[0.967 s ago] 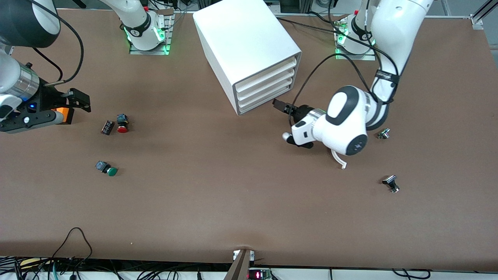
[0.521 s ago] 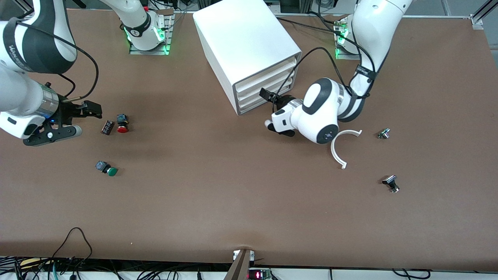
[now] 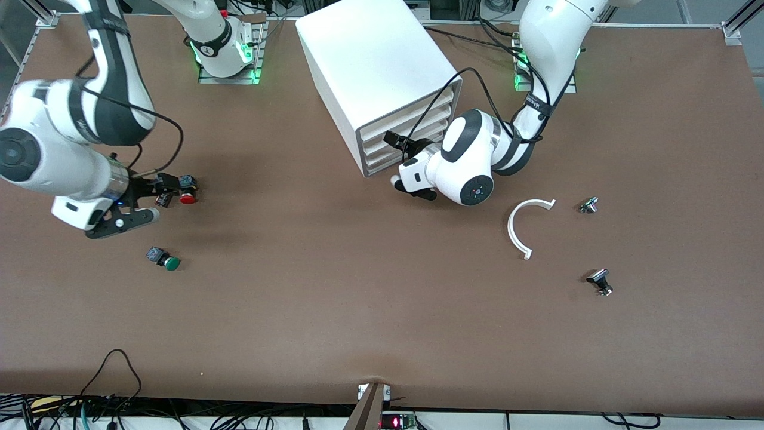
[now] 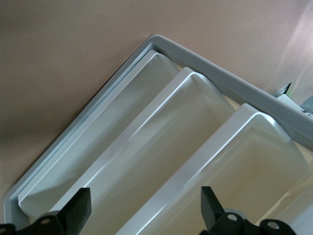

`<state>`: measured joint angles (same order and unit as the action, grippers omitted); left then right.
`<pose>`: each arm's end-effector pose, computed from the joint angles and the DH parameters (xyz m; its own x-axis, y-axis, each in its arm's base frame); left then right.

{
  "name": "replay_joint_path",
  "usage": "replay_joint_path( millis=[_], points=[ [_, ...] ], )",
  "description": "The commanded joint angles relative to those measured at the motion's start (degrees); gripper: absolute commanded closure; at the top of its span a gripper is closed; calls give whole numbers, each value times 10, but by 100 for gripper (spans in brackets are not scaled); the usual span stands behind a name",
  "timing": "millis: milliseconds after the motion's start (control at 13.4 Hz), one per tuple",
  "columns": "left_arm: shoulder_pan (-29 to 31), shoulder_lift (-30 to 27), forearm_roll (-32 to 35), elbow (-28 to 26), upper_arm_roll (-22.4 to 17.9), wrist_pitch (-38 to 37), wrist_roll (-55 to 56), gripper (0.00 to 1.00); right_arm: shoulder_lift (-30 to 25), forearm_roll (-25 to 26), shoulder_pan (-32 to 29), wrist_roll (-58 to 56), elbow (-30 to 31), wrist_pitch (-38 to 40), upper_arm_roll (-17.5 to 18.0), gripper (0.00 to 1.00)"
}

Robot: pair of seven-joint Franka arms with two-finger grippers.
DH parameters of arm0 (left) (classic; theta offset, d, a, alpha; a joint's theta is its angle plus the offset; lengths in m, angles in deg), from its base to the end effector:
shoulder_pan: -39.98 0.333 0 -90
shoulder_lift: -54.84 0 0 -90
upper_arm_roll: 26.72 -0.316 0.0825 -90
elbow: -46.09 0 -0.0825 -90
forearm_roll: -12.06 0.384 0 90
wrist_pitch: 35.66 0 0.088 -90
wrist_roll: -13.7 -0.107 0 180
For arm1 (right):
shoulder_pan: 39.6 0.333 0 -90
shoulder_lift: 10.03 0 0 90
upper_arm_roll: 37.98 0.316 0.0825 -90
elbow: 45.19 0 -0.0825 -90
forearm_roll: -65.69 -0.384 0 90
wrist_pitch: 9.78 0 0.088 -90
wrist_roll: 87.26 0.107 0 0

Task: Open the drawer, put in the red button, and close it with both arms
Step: 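Grasp the drawer handle with the left gripper while the right gripper reaches the red button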

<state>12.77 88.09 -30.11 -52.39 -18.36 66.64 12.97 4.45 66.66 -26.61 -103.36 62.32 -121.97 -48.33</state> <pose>0.4788 -0.4039 0.2461 0.7481 -0.3980 -0.5310 -0.0349 -0.8226 0.5675 0.5958 0.0312 0.3668 0.9294 0.3242 -0.1764 0.3312 -0.9435 0.0108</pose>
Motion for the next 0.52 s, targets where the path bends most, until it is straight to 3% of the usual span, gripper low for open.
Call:
replay_joint_path(
  millis=[0,447],
  points=[
    [-15,-7,-17,-12,-5,6,0,12,-21,-10,-2,-14,73,-60,-10,0],
    [-14,5,-7,-8,-6,2,0,67,-25,-11,-2,-49,225,-215,-42,0]
  ],
)
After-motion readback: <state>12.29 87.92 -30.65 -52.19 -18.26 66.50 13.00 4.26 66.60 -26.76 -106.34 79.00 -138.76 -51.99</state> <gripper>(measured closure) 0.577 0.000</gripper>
